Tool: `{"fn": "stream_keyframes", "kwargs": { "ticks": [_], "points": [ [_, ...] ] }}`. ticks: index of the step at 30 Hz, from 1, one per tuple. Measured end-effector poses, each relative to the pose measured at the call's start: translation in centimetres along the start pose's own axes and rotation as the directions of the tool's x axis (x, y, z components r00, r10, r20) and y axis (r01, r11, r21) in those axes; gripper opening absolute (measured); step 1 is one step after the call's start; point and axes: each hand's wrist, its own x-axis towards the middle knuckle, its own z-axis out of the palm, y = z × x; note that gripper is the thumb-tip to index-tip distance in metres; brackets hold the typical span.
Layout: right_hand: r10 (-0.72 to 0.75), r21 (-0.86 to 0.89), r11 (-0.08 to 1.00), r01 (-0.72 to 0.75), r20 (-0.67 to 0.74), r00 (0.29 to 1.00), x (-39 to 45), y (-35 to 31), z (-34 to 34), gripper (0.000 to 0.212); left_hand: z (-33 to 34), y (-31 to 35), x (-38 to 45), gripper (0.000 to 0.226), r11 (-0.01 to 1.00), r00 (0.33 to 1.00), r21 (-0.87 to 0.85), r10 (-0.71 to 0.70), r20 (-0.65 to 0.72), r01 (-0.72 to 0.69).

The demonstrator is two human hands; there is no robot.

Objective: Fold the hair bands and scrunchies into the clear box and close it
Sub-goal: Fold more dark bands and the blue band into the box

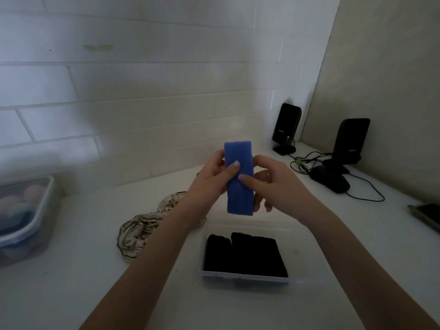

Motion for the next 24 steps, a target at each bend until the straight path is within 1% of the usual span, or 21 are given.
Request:
{"fn": "stream_keyframes", "kwargs": {
  "ticks": [2, 3, 6, 8, 11, 13, 15, 18, 21, 24],
  "points": [
    [-0.009, 0.012, 1.0, 0.009, -0.029, 1.0, 0.2, 0.3, -0.2, 0.014, -0.1, 0.2, -0.2, 0.028, 0.998, 0.998, -0.048, -0.036, 0.058, 0.038],
    [-0.015, 0.028, 0.999, 0.016, -0.04, 0.999, 0.3, 0.4, -0.4, 0.013, -0.1, 0.3, -0.3, 0.027, 0.998, 0.997, -0.031, -0.044, 0.071, 0.047],
    [-0.021, 0.144, 0.989, 0.024, -0.02, 1.0, 0.5, 0.6, -0.8, 0.006, -0.3, 0.5, -0.5, 0.023, 0.999, 1.0, 0.045, -0.015, 0.019, 0.014],
    [-0.02, 0.227, 0.974, 0.014, 0.027, 0.999, 0.6, 0.8, -1.0, 0.011, -0.4, 0.6, -0.5, 0.023, 0.996, 1.0, 0.09, -0.003, -0.011, 0.004],
    [-0.018, 0.313, 0.95, -0.007, 0.076, 0.997, 0.6, 1.3, -1.2, 0.022, -0.7, 0.5, -0.4, 0.022, 0.973, 1.0, 0.233, -0.003, 0.015, 0.0],
    [-0.015, 0.351, 0.936, -0.022, 0.101, 0.995, 0.6, 1.7, -1.3, 0.03, -0.7, 0.2, -0.3, 0.023, 0.962, 1.0, 0.271, -0.013, 0.02, 0.007],
    [-0.017, 0.365, 0.931, -0.028, 0.12, 0.993, 0.7, 1.9, -1.4, 0.036, -0.6, 0.0, -0.3, 0.023, 0.964, 0.999, 0.266, -0.031, 0.025, 0.023],
    [-0.008, 0.34, 0.94, -0.026, 0.098, 0.995, 0.8, 1.9, -1.3, 0.033, -0.7, 0.2, -0.3, 0.03, 0.966, 0.993, 0.246, -0.094, 0.067, 0.075],
    [-0.004, 0.327, 0.945, -0.018, 0.065, 0.998, 0.9, 1.9, -1.2, 0.029, -0.8, 0.1, -0.3, 0.034, 0.961, 0.994, 0.273, -0.077, 0.078, 0.053],
    [-0.011, 0.34, 0.94, -0.013, 0.068, 0.998, 0.7, 1.7, -1.4, 0.025, -0.7, 0.2, -0.4, 0.027, 0.975, 0.996, 0.215, -0.071, 0.059, 0.057]
  ]
}}
